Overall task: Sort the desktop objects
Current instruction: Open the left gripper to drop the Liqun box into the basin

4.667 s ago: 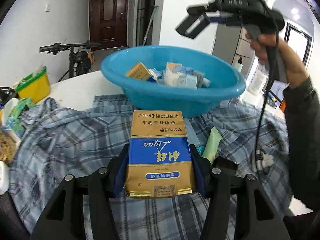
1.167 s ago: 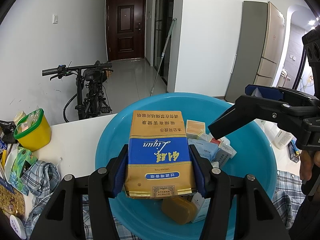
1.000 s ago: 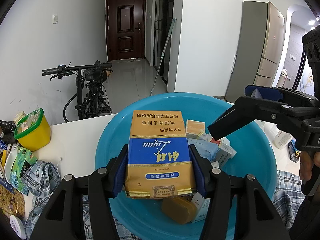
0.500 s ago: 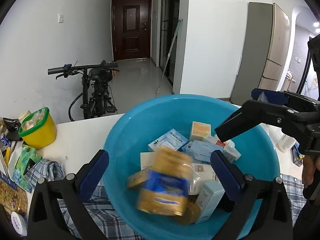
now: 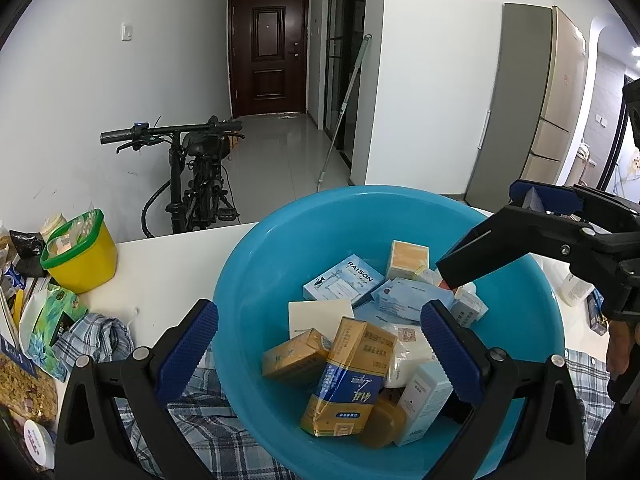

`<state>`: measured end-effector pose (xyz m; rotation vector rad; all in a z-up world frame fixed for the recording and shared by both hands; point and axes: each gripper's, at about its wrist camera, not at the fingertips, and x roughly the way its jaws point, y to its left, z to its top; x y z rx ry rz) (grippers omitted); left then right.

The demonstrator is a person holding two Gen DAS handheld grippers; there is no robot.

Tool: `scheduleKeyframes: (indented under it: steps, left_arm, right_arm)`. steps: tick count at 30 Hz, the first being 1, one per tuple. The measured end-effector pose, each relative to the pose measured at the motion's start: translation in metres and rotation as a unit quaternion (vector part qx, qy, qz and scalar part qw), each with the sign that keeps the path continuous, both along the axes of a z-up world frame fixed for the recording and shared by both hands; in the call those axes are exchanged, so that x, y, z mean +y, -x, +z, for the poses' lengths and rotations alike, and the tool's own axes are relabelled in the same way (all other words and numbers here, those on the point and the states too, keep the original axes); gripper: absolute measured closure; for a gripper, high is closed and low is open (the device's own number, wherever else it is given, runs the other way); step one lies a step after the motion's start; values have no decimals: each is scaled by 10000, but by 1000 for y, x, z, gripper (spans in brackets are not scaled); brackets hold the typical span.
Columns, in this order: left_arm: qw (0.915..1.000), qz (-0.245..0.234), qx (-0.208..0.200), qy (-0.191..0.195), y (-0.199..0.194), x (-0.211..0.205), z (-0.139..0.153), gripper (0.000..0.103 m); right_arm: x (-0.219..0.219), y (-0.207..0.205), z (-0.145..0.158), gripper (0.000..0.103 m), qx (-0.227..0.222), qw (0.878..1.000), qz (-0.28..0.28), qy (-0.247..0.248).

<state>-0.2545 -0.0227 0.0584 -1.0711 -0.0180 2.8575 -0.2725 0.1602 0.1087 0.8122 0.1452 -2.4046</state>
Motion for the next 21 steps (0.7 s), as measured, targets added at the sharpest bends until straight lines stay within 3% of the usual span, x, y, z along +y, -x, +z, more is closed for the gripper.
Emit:
scheduleKeyframes:
  steps: [21]
  left_arm:
    - [10000,-15,-14,25,0,4,3,0]
  right_arm:
    - [-1,0,-1,34,-13,10000,10,-47]
